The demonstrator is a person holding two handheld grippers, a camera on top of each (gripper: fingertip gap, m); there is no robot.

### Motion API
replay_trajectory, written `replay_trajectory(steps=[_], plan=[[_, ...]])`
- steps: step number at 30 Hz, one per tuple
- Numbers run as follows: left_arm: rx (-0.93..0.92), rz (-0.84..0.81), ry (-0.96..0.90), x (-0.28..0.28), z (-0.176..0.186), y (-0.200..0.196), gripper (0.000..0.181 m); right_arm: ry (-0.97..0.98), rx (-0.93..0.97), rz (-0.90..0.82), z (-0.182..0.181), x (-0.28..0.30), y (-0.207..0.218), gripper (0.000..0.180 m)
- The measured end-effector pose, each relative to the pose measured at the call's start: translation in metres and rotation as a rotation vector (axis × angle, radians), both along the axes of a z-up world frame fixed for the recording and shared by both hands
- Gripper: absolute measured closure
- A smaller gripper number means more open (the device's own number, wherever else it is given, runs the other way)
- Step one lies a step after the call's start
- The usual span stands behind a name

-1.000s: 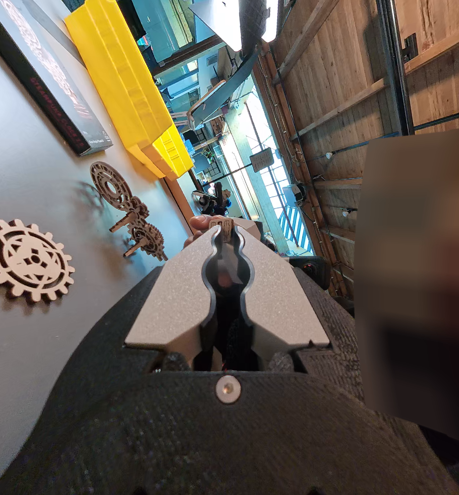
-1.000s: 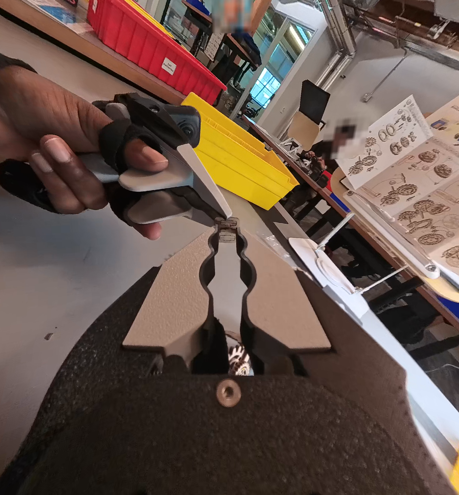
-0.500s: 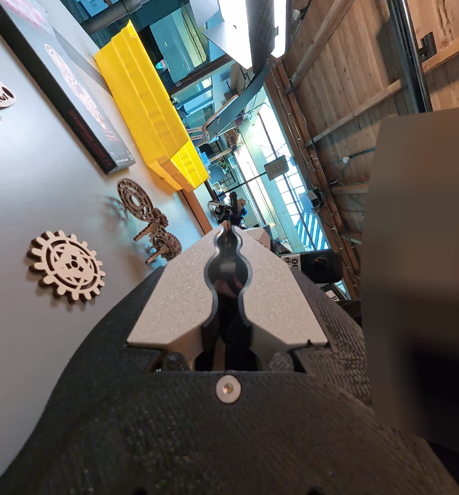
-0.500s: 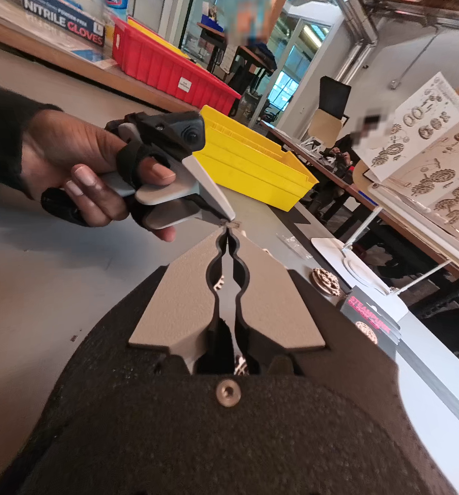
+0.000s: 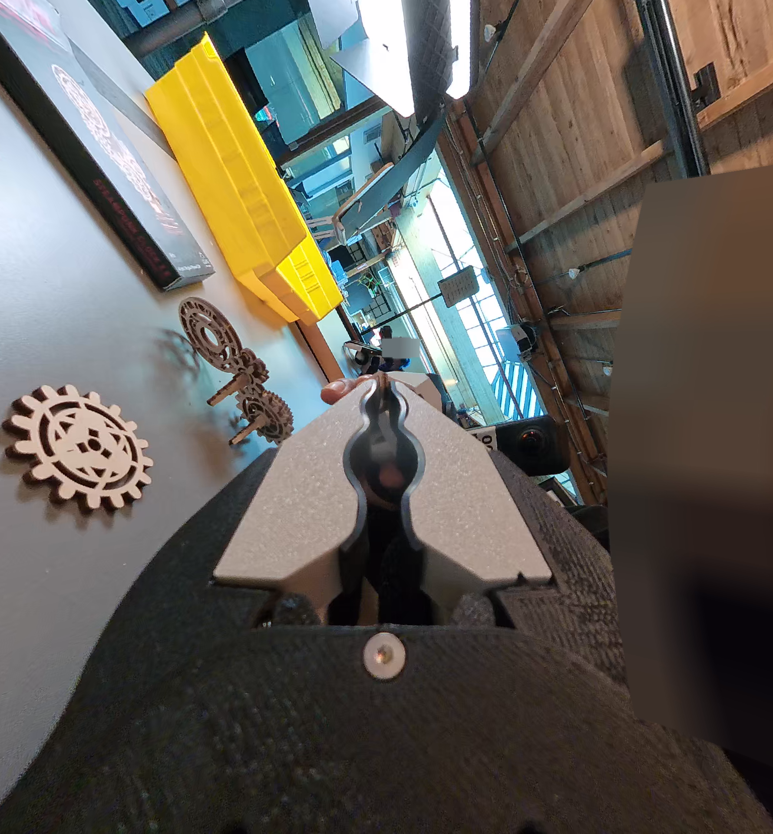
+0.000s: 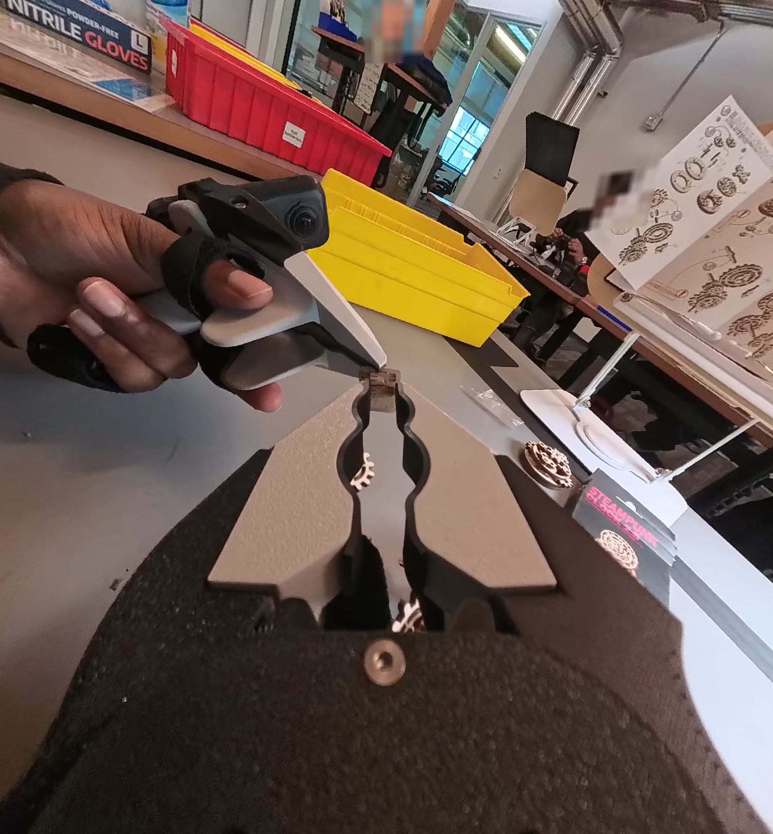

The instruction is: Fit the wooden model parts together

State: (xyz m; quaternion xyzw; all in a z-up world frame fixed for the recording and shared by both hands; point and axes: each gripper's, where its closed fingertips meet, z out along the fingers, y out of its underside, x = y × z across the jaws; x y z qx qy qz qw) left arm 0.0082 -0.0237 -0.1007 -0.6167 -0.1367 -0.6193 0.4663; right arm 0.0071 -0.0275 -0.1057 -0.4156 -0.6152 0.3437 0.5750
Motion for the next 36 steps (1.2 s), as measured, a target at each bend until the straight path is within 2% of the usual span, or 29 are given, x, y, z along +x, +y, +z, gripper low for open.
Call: replay_trajectory(steps=[2,3,7,10,15,19,23,26,30,36], plan=[[-0.002,0.013,-0.010,-0.001,0.000,0.001,0.180,-0.001,0.024,-0.020,0.000,-0.001,0.001,0.172],[0.003,0.024,-0.016,-0.003,0.001,0.002,0.181,-0.012,0.045,-0.032,-0.002,-0.001,0.002,0.180],[0.005,0.019,0.005,0.003,0.002,0.004,0.181,-0.073,0.146,0.046,-0.017,-0.010,-0.023,0.180],[0.002,0.077,0.007,-0.014,0.000,0.006,0.181,-0.034,0.085,0.070,-0.008,-0.009,-0.025,0.180],[0.020,0.147,0.132,-0.041,-0.002,0.007,0.181,-0.044,0.045,0.023,-0.010,-0.004,-0.007,0.180],[0.027,0.110,0.314,-0.040,-0.012,0.007,0.168,-0.016,0.000,-0.060,0.001,0.006,0.023,0.176],[0.045,0.019,0.540,-0.017,-0.030,0.008,0.153,0.077,-0.201,-0.161,0.019,0.027,0.069,0.172],[0.057,-0.076,0.800,0.004,-0.052,0.011,0.146,0.140,-0.344,-0.192,0.026,0.038,0.090,0.170],[0.062,-0.237,1.044,0.034,-0.079,0.015,0.149,0.170,-0.417,-0.205,0.029,0.043,0.100,0.170],[0.047,-0.292,1.242,0.045,-0.100,0.035,0.149,0.170,-0.408,-0.192,0.031,0.044,0.096,0.171]])
